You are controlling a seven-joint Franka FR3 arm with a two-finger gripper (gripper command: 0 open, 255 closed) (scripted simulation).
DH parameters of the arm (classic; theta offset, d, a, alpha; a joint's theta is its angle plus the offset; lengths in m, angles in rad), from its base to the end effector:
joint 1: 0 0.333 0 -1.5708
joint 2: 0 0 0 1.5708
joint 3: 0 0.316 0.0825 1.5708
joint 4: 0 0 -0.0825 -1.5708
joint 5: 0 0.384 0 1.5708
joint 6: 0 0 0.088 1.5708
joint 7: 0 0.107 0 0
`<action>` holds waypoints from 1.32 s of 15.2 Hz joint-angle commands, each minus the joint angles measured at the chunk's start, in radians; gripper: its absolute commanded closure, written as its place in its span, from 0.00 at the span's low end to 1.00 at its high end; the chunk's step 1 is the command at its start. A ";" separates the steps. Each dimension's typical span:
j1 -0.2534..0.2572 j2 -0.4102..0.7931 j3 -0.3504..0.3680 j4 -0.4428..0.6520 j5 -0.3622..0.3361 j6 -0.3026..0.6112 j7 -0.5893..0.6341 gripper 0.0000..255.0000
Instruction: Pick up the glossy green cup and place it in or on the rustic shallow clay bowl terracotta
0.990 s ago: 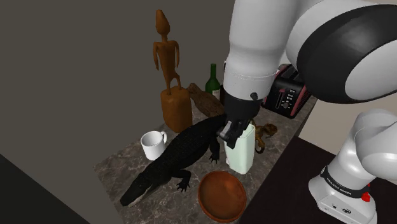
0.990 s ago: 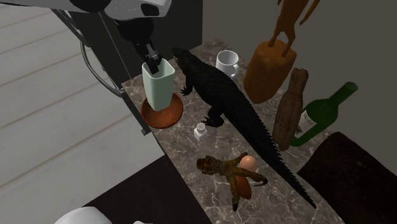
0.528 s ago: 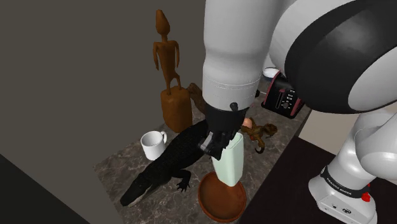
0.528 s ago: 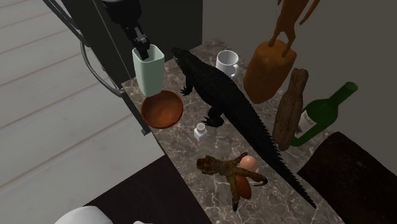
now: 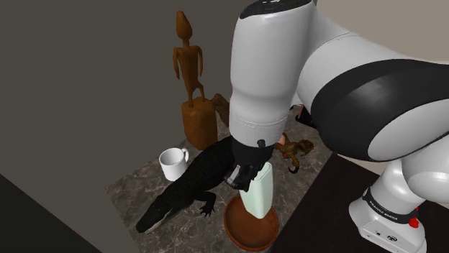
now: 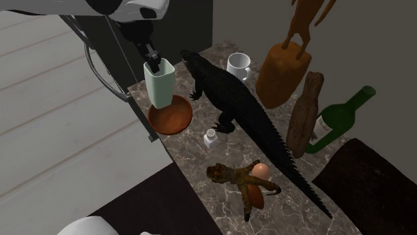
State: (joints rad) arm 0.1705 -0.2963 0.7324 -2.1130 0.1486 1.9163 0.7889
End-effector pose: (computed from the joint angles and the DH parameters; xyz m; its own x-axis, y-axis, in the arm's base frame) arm 0.2781 0.4085 0.5079 0.9970 0.0467 0.0619 0.0458 -0.9988 0.0160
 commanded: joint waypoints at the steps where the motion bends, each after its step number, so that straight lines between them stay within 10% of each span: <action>1: 0.000 0.007 0.006 -0.023 -0.002 0.029 0.004 1.00; 20: -0.006 0.063 0.045 -0.142 -0.027 0.196 0.034 1.00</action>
State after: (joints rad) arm 0.1644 -0.2328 0.7776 -2.2553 0.1218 2.1123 0.8226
